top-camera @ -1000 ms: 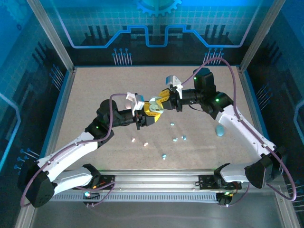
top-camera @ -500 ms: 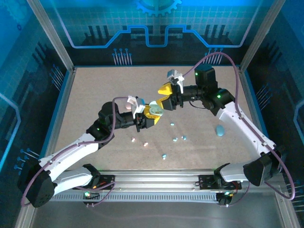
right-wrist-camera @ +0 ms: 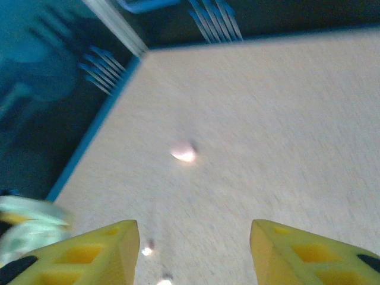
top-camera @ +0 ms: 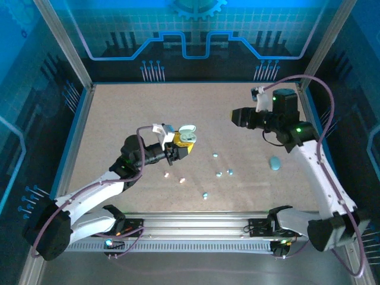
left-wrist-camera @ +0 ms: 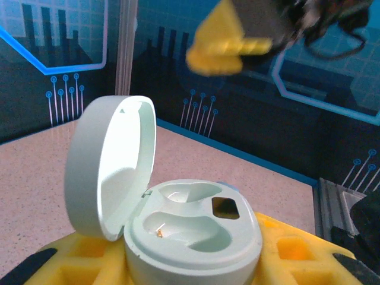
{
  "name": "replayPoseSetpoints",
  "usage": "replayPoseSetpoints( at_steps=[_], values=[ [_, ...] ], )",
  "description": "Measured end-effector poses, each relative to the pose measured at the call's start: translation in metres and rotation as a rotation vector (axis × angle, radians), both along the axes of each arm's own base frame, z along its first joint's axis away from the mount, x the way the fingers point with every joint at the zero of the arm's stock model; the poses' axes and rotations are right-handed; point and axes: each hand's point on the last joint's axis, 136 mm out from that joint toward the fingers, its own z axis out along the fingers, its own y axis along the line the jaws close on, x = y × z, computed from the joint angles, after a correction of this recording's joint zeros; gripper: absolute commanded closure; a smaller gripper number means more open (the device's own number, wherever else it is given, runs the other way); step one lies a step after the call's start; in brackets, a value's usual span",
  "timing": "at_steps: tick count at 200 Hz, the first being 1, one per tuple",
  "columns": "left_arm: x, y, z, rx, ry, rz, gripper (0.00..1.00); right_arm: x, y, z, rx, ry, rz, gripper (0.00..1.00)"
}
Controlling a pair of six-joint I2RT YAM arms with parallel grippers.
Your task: Insert the wireless bluetooth earbuds into the charging case
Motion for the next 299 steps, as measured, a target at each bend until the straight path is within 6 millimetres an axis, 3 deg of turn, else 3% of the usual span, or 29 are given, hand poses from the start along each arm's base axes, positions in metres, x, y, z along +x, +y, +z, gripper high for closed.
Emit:
replayPoseSetpoints(
  at_steps=[20,37,83,129,167,235,299],
  values=[
    [0.000,0.001,0.001,-0.012,-0.001,0.003,0.64,0.001,-0.005,-0.068,-0.019,0.225,-0.032,0.48],
    [0.000,0.001,0.001,-0.020,0.004,0.003,0.64,-0.005,-0.002,-0.110,-0.046,0.368,-0.020,0.48],
    [-0.002,0.003,0.009,-0.037,-0.014,0.003,0.64,-0.001,0.026,-0.164,-0.162,0.486,0.100,0.52],
    [-0.011,0.008,0.027,-0.076,-0.039,0.001,0.64,0.030,0.051,-0.199,-0.258,0.514,0.195,0.52],
    [-0.014,0.010,0.031,-0.086,-0.035,-0.001,0.64,0.045,0.059,-0.221,-0.288,0.542,0.223,0.52],
    [-0.014,0.010,0.029,-0.089,-0.015,-0.001,0.64,0.054,0.070,-0.245,-0.277,0.596,0.282,0.50],
    [-0.016,0.011,0.030,-0.087,-0.012,-0.001,0.63,0.047,0.072,-0.257,-0.270,0.645,0.308,0.52]
  ],
)
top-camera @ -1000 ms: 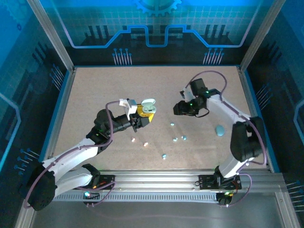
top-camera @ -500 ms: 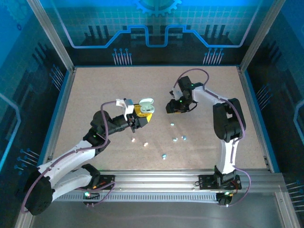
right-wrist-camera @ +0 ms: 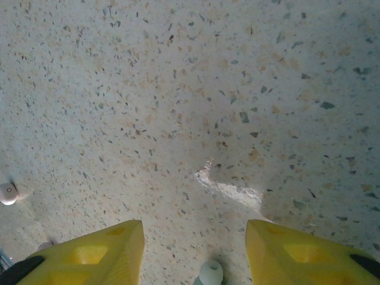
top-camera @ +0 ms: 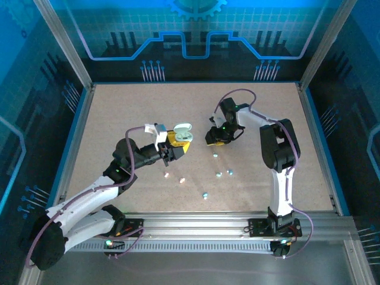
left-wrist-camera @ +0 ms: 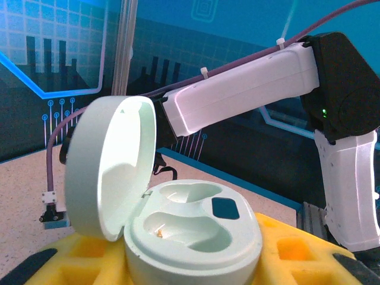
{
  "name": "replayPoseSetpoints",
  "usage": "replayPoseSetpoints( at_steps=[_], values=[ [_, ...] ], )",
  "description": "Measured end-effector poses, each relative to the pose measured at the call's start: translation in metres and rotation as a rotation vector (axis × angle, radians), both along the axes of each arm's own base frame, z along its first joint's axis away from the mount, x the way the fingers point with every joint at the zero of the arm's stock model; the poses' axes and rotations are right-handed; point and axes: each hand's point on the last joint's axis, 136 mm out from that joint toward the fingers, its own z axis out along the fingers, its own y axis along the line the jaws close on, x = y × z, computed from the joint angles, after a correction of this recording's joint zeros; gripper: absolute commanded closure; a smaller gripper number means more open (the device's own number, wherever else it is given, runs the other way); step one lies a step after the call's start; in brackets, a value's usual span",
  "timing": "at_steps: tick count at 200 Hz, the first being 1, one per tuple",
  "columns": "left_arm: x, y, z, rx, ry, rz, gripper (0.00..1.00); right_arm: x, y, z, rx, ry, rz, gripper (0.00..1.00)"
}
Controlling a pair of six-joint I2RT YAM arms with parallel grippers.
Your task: Insert the wireless bluetooth earbuds into the charging case
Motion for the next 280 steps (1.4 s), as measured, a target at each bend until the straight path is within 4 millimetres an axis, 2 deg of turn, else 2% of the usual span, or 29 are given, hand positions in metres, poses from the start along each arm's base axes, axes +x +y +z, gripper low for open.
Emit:
replayPoseSetpoints(
  at_steps=[60,110,154,192,280],
  values=[
    [-0.001,0.001,0.002,-0.002,-0.004,0.000,0.63,-0.014,0.004,-0.002,-0.019,0.033,0.032,0.54],
    [-0.002,0.001,0.002,-0.003,-0.005,0.000,0.63,-0.032,0.003,-0.013,-0.057,0.074,0.052,0.53],
    [-0.002,0.001,0.002,-0.002,-0.005,0.000,0.63,-0.036,-0.002,-0.009,-0.079,0.063,0.050,0.52],
    [-0.002,0.001,0.002,-0.002,-0.005,0.000,0.63,-0.048,-0.006,-0.008,-0.087,0.076,0.050,0.53],
    [0.000,0.000,-0.002,0.005,0.008,0.000,0.63,-0.059,0.007,-0.004,-0.045,0.105,0.057,0.52]
  ],
)
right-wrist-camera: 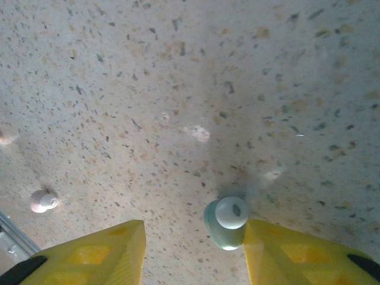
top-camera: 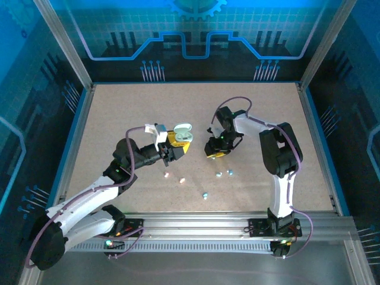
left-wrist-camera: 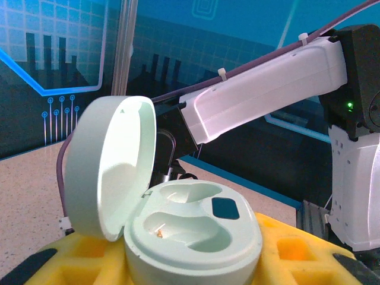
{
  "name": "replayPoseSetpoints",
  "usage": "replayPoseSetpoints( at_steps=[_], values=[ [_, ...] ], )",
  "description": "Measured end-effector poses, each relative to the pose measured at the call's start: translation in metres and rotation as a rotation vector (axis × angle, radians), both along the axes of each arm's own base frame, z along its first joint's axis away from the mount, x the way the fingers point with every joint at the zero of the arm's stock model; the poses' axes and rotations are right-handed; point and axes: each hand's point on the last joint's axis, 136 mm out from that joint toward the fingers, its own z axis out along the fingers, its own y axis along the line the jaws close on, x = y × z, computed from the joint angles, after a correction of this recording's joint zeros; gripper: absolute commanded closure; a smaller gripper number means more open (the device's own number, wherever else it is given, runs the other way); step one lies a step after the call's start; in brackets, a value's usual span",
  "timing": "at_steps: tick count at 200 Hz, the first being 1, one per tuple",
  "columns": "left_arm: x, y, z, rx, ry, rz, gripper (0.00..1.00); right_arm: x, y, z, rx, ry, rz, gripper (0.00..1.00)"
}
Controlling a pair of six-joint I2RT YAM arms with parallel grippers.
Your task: Insert the wireless bluetooth earbuds into the charging case
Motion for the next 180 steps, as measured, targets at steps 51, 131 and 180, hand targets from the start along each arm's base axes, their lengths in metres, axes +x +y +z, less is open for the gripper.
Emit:
replayPoseSetpoints(
  at_steps=[51,131,180],
  values=[
    [0.000,0.000,0.000,0.000,0.000,0.000,0.63,-0.016,0.024,0.005,0.049,0.019,0.057,0.52],
    [-0.002,0.001,0.002,-0.002,-0.004,0.000,0.63,-0.018,0.037,0.032,0.087,-0.041,0.080,0.53],
    [-0.006,0.004,0.007,-0.006,-0.014,0.002,0.63,-0.031,0.041,0.033,0.062,-0.025,-0.016,0.50]
  ],
)
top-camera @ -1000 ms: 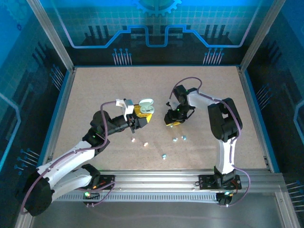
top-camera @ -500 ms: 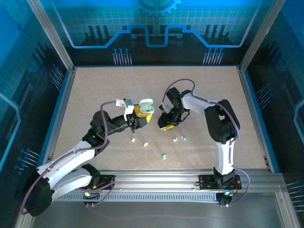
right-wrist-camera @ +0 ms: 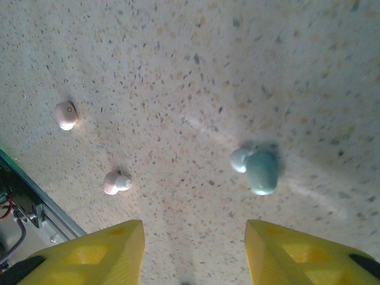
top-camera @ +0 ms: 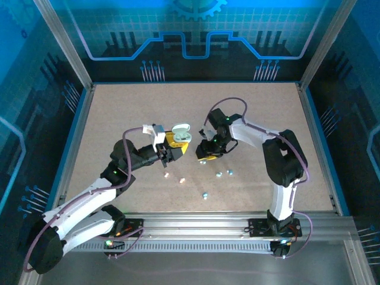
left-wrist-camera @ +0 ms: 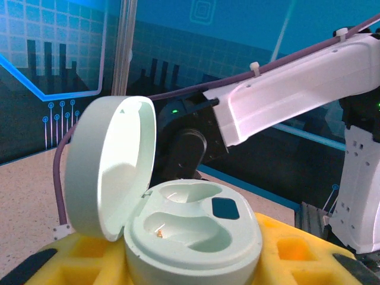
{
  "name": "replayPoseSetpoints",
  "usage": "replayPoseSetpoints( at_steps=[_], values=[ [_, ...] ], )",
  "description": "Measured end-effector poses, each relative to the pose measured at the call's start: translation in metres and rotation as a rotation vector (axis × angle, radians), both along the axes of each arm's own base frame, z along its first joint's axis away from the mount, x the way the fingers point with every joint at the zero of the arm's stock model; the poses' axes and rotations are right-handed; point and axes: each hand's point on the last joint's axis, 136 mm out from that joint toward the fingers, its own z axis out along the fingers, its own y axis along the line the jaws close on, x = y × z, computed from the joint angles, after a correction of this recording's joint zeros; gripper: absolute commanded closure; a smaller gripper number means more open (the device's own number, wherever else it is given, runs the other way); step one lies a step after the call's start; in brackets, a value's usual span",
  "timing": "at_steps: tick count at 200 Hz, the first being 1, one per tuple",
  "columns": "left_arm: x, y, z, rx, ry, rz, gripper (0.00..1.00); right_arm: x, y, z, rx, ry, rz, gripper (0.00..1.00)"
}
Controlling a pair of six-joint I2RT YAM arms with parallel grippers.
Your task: Insert the wireless bluetooth earbuds into the charging case
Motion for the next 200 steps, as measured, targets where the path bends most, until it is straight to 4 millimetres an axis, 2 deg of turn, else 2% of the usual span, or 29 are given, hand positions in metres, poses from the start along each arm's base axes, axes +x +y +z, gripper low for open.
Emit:
replayPoseSetpoints(
  at_steps=[45,106,167,200],
  values=[
    [0.000,0.000,-0.001,0.003,0.004,0.000,0.63,-0.012,0.010,-0.011,-0.031,0.023,-0.070,0.49],
    [-0.001,0.001,-0.001,0.004,0.006,0.000,0.62,-0.001,0.012,-0.025,-0.068,0.016,-0.142,0.49],
    [-0.002,0.001,0.000,0.002,0.001,0.000,0.63,-0.006,0.017,-0.031,-0.096,0.014,-0.138,0.48],
    [-0.002,0.001,0.000,0.002,0.001,0.000,0.63,-0.005,0.013,-0.036,-0.128,0.002,-0.144,0.48]
  ],
)
